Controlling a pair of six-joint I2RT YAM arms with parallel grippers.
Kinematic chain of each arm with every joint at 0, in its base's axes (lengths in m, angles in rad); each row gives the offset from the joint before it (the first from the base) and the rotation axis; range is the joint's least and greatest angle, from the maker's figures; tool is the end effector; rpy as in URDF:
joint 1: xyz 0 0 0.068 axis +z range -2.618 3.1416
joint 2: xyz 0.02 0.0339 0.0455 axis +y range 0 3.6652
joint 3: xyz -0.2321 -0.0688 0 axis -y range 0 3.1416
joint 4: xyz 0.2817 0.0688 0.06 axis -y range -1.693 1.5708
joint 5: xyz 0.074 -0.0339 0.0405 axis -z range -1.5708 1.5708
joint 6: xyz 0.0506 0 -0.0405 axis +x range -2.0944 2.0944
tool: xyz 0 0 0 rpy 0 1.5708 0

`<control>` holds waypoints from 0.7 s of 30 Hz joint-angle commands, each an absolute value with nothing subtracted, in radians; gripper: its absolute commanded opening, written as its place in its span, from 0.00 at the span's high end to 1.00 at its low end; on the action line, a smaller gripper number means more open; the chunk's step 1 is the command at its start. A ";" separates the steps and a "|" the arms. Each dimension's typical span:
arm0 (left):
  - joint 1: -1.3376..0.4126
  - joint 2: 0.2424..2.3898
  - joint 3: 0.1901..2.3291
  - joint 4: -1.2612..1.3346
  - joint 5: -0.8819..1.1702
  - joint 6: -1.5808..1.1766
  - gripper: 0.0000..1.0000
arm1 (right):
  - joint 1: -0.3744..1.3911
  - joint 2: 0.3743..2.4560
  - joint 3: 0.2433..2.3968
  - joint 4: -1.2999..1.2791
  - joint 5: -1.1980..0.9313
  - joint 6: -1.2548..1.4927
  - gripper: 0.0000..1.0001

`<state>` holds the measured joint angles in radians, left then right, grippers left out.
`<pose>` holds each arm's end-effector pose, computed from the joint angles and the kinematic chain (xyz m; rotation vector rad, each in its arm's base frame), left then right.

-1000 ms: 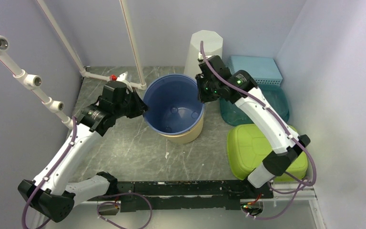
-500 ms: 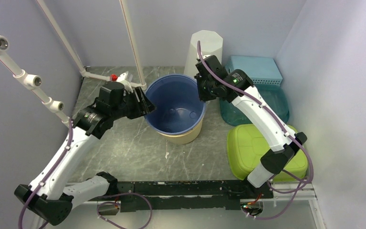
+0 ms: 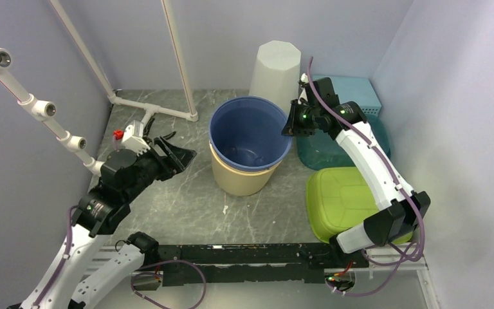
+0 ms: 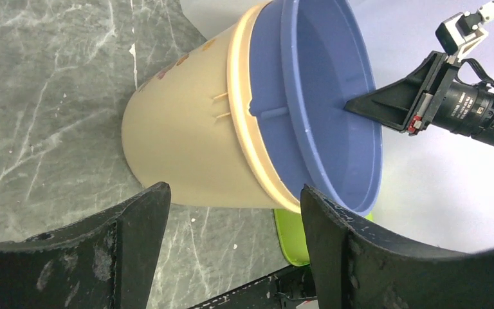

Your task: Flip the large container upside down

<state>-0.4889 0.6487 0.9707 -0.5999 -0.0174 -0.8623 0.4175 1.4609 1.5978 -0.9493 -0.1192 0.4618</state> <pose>0.1797 -0.0946 0.3656 -0.3750 1.9159 -0.9080 0.3183 0.1478 0.3519 -0.0040 2.4490 0.5474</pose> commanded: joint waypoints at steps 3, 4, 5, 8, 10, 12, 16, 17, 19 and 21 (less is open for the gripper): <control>-0.494 0.682 0.879 -0.433 0.118 -0.937 0.22 | 0.394 1.390 1.597 -0.775 -0.381 0.557 1.00; -0.494 0.695 0.862 -0.386 0.150 -0.952 0.22 | 0.392 1.385 1.593 -0.767 -0.389 0.561 1.00; -0.494 0.707 0.849 -0.338 0.180 -0.969 0.22 | 0.392 1.379 1.591 -0.760 -0.394 0.566 1.00; -0.494 0.739 0.824 -0.253 0.235 -0.999 0.22 | 0.387 1.367 1.585 -0.748 -0.410 0.575 1.00; -0.494 0.749 0.818 -0.218 0.247 -1.007 0.22 | 0.387 1.353 1.579 -0.731 -0.437 0.576 1.00; -0.494 0.758 0.822 -0.192 0.261 -1.003 0.23 | 0.385 1.330 1.550 -0.691 -0.471 0.590 1.00; -0.494 0.779 0.828 -0.196 0.282 -0.991 0.26 | 0.382 1.273 1.486 -0.583 -0.559 0.633 1.00; -0.494 0.783 0.824 -0.199 0.288 -0.994 0.26 | 0.381 1.260 1.472 -0.561 -0.582 0.647 1.00; -0.494 0.787 0.810 -0.193 0.303 -1.002 0.27 | 0.377 1.244 1.453 -0.529 -0.612 0.670 1.00; -0.494 0.787 0.798 -0.188 0.306 -1.008 0.27 | 0.372 1.231 1.432 -0.486 -0.649 0.697 1.00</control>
